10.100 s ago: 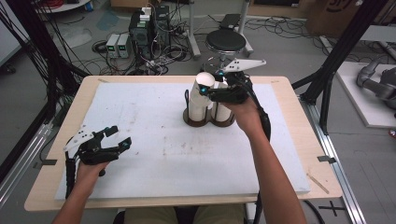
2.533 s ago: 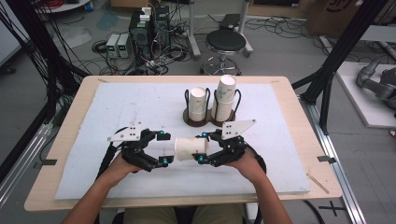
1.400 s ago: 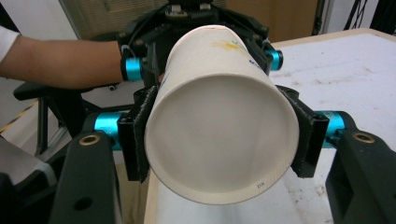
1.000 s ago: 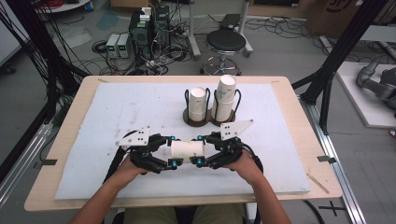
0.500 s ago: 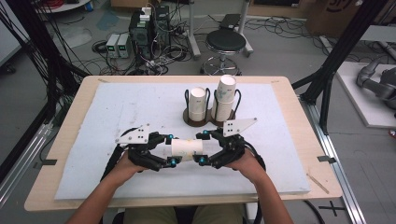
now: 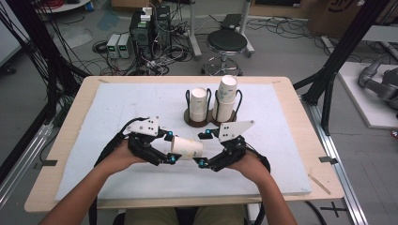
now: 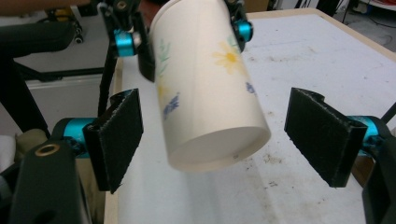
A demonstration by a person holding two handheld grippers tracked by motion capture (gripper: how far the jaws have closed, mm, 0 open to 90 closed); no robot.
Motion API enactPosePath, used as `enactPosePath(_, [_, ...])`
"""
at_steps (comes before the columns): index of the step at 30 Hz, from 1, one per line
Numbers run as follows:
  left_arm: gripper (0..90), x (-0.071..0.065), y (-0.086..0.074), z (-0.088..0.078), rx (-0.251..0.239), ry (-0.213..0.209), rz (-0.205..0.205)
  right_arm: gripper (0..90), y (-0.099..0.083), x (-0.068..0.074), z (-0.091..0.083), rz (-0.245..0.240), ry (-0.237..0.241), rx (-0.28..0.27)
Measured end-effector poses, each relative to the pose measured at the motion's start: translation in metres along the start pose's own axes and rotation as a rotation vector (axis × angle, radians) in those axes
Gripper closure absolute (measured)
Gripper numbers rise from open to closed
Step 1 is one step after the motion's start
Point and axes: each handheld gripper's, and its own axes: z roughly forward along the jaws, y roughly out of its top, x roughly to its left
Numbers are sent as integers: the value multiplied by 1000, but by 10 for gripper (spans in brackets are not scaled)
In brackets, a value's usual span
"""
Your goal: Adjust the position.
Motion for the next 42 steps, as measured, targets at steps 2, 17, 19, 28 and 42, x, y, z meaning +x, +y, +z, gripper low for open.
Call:
enactPosePath(2, [348, 3, 9, -2, 53, 4, 10, 200, 2, 0, 1, -16, -3, 13])
enactPosePath(17, [348, 5, 41, 11, 316, -3, 61, 201, 20, -2, 8, -121, -37, 170])
enactPosePath(19, [348, 6, 43, 12, 344, -3, 65, 201, 22, -2, 9, -132, -34, 193])
enactPosePath(28, [348, 10, 52, 13, 417, 6, 56, 201, 31, -6, 17, -163, -18, 300])
enactPosePath(42, [343, 10, 49, 24, 469, -2, 57, 208, 35, -5, 41, -194, -1, 405])
